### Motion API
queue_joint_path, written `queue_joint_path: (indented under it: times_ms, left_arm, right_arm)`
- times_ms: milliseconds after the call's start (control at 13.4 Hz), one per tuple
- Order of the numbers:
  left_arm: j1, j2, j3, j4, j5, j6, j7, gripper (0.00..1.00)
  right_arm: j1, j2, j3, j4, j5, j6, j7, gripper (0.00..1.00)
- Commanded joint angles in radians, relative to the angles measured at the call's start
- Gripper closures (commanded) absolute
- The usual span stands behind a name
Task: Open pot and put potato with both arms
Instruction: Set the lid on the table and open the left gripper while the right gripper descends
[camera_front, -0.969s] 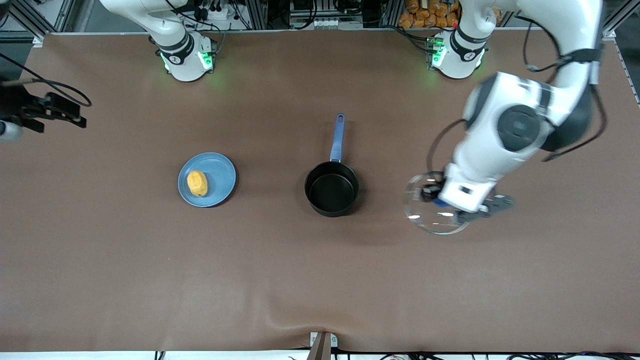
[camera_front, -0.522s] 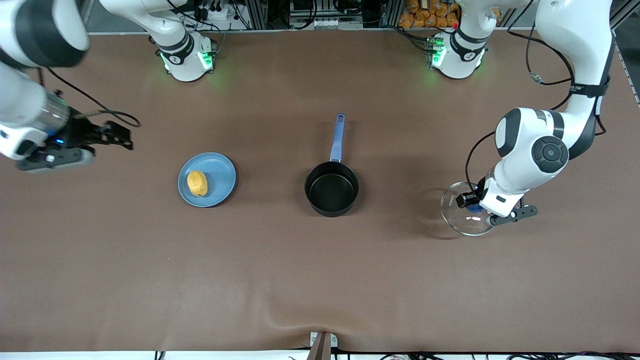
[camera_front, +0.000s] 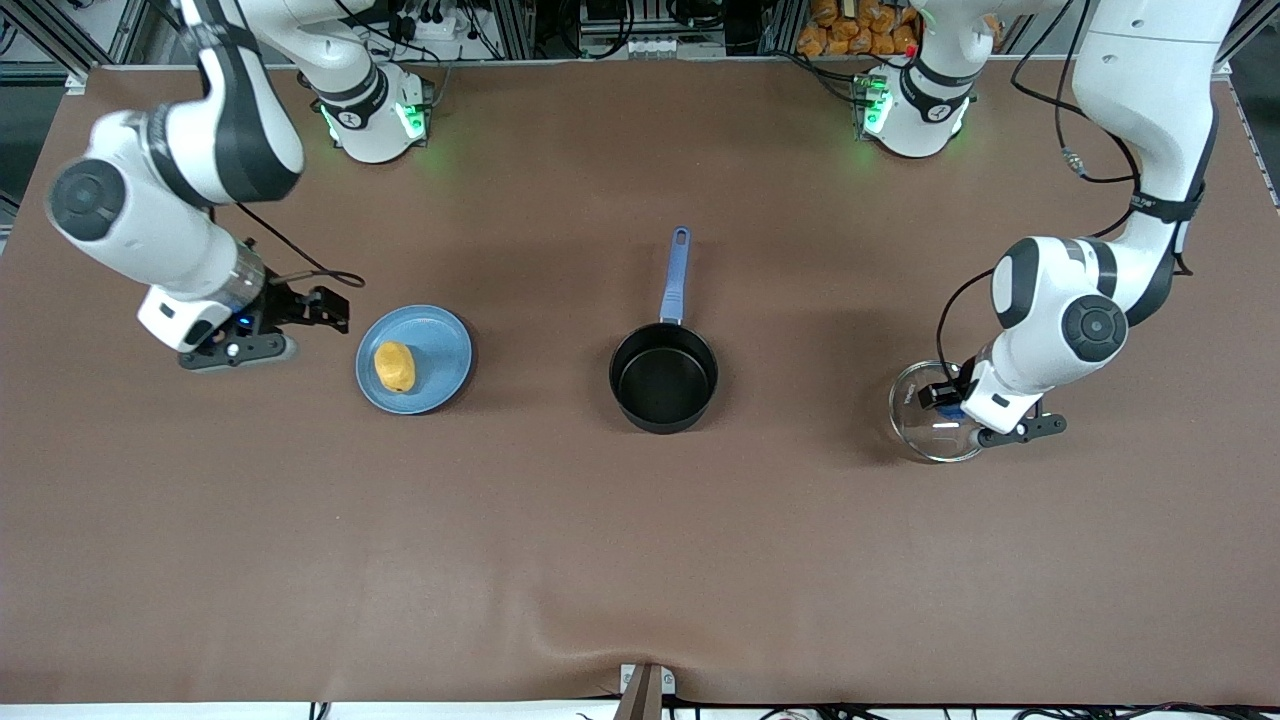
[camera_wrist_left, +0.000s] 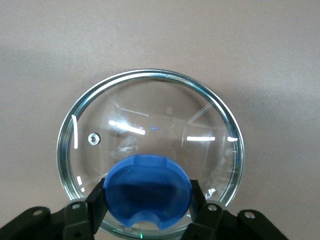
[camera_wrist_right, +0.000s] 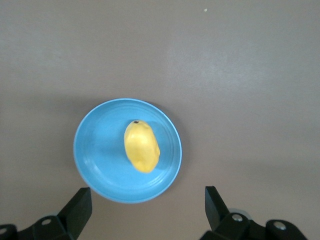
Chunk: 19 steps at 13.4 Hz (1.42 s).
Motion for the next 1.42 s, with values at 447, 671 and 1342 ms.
queue_joint_path:
  times_ms: [447, 671, 1342]
  left_arm:
    - [0.047, -0.317, -0.014, 0.182, 0.021, -0.316, 0.009, 0.0]
    - [0.047, -0.404, -0.05, 0.429, 0.008, -0.682, 0.016, 0.0]
    - [0.052, -0.508, -0.041, 0.595, -0.045, -0.99, 0.06, 0.0]
  right_arm:
    - [0.073, 0.194, -0.002, -0.04, 0.046, 0.233, 0.02, 0.0]
    - [0.091, 0.246, -0.003, -0.04, 0.045, 0.279, 0.012, 0.0]
    - [0.096, 0.318, -0.003, -0.049, 0.043, 0.36, 0.001, 0.0]
